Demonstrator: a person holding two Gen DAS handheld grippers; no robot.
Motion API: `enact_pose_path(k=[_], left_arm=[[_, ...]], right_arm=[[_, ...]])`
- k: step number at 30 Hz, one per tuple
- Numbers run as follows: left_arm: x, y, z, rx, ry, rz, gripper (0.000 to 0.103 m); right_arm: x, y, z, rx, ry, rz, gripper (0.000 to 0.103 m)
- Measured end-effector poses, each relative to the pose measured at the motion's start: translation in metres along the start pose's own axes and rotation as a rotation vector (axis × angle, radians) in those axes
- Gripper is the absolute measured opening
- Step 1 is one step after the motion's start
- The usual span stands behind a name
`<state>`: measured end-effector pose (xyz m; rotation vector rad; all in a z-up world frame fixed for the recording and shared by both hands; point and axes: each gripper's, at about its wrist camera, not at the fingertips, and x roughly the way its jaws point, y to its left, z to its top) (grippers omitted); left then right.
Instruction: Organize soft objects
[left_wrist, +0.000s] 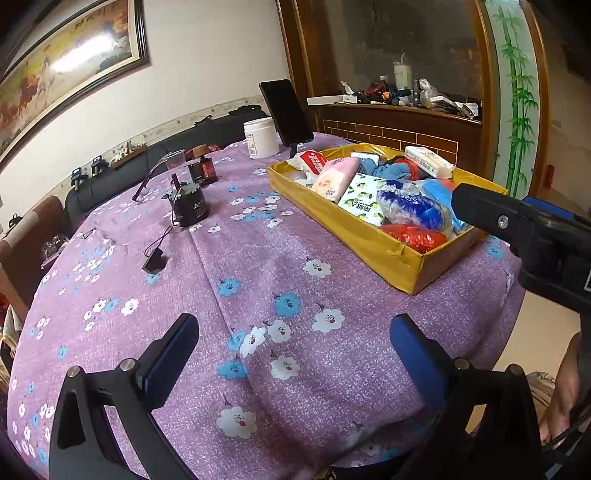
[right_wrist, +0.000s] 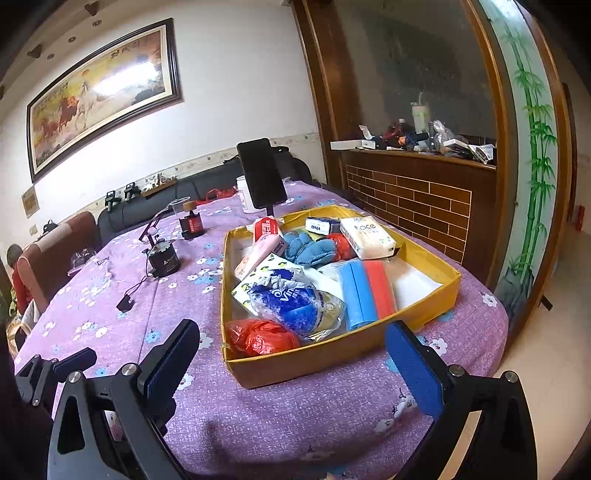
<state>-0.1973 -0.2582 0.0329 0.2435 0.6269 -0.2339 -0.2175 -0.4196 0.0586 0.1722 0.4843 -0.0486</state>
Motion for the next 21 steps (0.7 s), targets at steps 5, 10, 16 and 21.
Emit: enact_pose_path(k=[5,10,16,21], left_arm=[[-0.0003,-0.0073,-0.0020,0.034,-0.014,0.038,0.103],[0.0013,-0.0085,-0.0027,0.047,-0.013,0.061,0.103],[-0.0015,-0.0090,-0.0030,0.058,-0.027,0.085,0.103],[-0.0006,-0.0100,-0.0032,0.065,-0.023,0.090,0.103]], right_arm=[[0.0024,-0.0066,-0.0003,0.030,0.001,-0.004,0.102],[0.0022,-0.0055,-0.0003,0.019,-0.001,-0.004,0.102],[0.0019,-0.0047,-0.0002,0.022,-0.005,-0.007,0.102],[0.0030,-0.0048,0.0000,0.025,0.000,-0.011,0.102]])
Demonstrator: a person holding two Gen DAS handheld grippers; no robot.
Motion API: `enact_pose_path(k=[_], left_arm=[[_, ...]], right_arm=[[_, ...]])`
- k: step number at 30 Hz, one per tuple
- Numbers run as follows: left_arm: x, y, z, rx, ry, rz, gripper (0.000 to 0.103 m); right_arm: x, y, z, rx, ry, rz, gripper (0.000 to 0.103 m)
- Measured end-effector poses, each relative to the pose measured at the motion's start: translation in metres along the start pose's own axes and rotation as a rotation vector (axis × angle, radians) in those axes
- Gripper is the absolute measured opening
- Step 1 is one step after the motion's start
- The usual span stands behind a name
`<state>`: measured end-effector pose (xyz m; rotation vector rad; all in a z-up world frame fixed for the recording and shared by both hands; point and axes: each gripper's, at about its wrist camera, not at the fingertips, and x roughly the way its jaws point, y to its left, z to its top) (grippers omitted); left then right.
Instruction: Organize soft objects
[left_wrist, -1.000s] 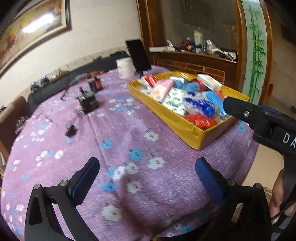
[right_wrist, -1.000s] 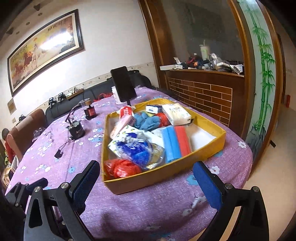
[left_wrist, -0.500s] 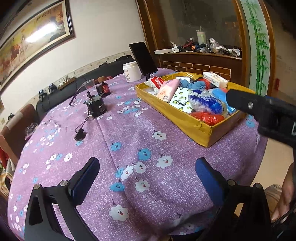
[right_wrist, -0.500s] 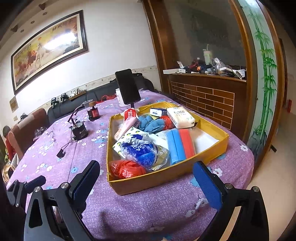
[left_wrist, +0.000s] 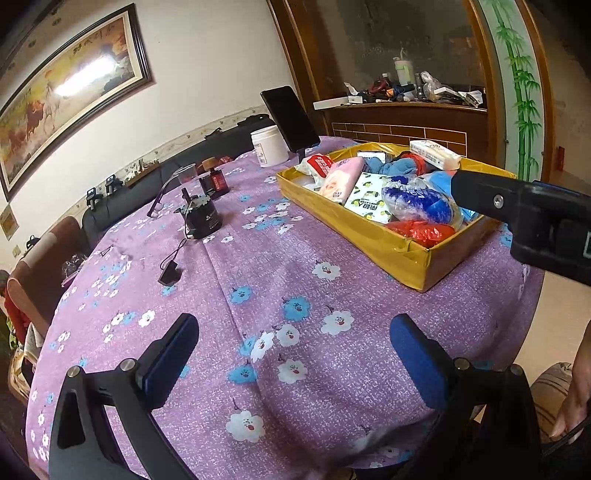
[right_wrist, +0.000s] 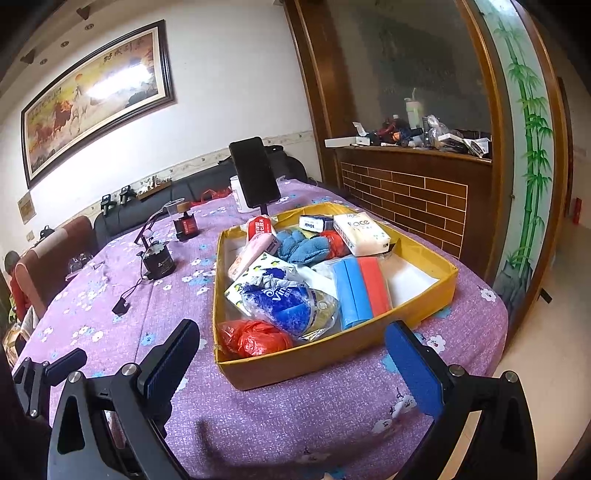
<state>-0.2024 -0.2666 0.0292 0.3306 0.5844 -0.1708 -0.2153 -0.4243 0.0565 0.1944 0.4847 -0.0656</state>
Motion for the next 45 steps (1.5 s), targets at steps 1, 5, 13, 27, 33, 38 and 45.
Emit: enact_pose_path(k=[1,5,13,27,33,38,45], left_arm=[[0.001,0.000,0.000,0.001,0.001,0.001,0.103],[0.001,-0.002,0.001,0.008,-0.001,0.008,0.103],[-0.001,-0.006,-0.001,0.028,-0.011,0.025,0.103],[-0.003,-0.009,-0.001,0.037,-0.018,0.042,0.103],[-0.004,-0.010,-0.002,0.043,-0.018,0.042,0.103],[-0.004,-0.010,-0.002,0.045,-0.019,0.045,0.103],[-0.005,-0.010,-0.002,0.051,-0.022,0.047,0.103]], right_arm=[[0.000,0.000,0.000,0.000,0.001,0.000,0.102],[0.001,-0.001,0.000,0.002,0.004,-0.001,0.102],[0.003,-0.002,-0.002,0.006,0.013,0.004,0.102],[0.005,0.000,-0.004,0.002,0.021,0.007,0.102],[0.006,0.000,-0.005,0.007,0.020,0.004,0.102],[0.005,0.000,-0.006,0.009,0.022,0.009,0.102],[0.005,-0.001,-0.006,0.008,0.021,0.013,0.102]])
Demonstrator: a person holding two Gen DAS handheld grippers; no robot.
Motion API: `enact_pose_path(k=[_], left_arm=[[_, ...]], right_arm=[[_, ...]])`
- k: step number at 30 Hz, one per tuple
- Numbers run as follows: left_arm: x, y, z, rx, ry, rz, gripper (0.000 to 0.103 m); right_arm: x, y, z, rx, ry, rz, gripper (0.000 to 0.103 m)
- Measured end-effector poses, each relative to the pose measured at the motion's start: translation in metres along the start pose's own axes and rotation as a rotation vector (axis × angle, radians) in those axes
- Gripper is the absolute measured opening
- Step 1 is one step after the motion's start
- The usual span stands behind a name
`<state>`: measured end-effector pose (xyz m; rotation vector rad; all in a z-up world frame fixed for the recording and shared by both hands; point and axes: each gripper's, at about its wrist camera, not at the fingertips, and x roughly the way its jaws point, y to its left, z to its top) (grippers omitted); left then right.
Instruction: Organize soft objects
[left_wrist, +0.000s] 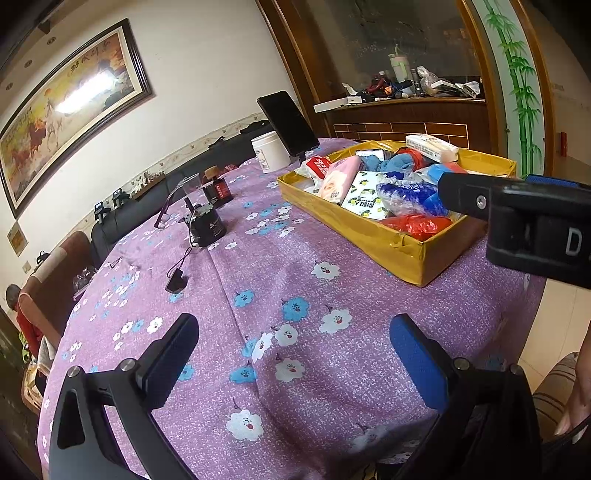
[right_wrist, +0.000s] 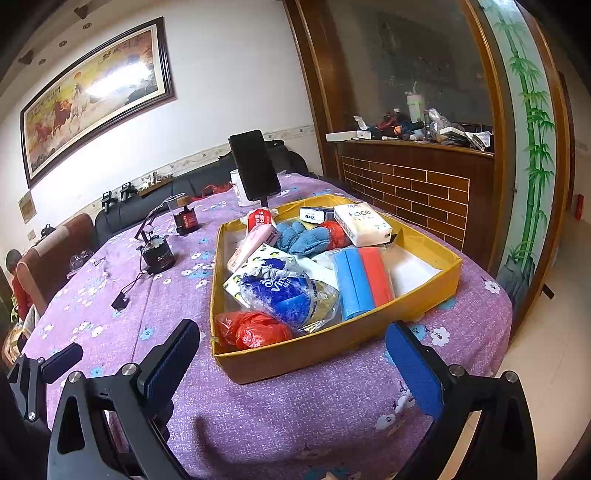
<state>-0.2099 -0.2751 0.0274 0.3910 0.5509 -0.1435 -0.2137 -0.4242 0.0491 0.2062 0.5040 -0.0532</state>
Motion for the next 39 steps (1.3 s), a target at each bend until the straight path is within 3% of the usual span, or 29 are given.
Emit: enact_pose_path(k=[39], left_arm=[[-0.0032,-0.0050,0.0006,0.023,-0.013,0.017,0.103]], right_arm=[[-0.0003,-0.0001,0.0000,0.000,-0.001,-0.001,0.102]])
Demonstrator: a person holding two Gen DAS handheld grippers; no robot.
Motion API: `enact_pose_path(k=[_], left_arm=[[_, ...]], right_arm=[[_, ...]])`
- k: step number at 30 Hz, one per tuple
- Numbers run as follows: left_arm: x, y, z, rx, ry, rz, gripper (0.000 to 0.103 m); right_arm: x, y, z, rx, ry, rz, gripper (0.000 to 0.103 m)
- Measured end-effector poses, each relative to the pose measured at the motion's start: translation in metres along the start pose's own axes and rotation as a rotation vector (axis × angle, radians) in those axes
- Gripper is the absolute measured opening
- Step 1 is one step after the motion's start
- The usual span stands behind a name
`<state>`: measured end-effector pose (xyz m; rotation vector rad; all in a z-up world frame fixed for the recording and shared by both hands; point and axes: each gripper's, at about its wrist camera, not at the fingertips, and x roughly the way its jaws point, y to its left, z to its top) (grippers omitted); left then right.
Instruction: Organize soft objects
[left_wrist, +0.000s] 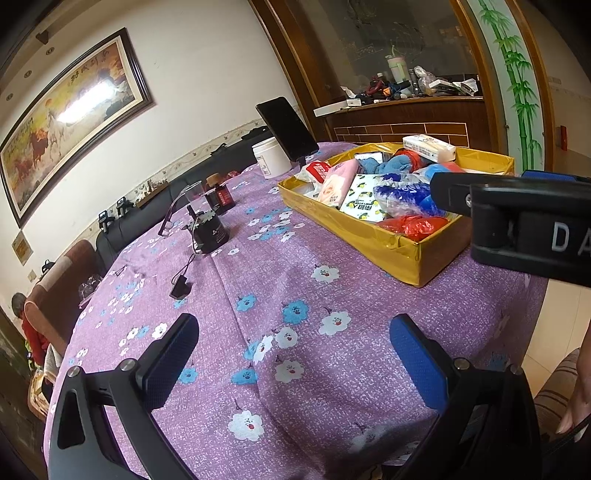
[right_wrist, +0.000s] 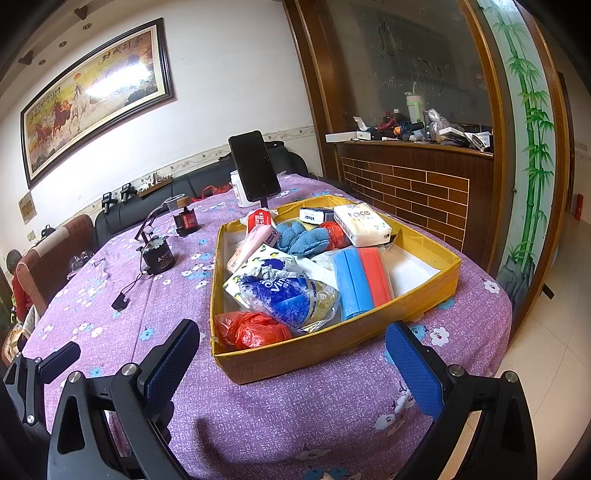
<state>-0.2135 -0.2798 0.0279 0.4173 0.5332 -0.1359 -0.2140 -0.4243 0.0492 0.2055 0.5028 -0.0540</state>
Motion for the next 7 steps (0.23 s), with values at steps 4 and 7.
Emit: enact_pose_path(k=[4,7], left_arm=[[-0.0041,-0.0002,-0.0009,0.003,-0.017,0.000,0.103],[-0.0055,-0.0005,-0.0009,0.007,-0.022,-0.004,0.103]], right_arm=[[-0.0007,-0.0006,0.0000,0.002,-0.001,0.000,0.102],[-0.0011,-0.0005,0.0001,0.003,-0.003,-0.001,0.102]])
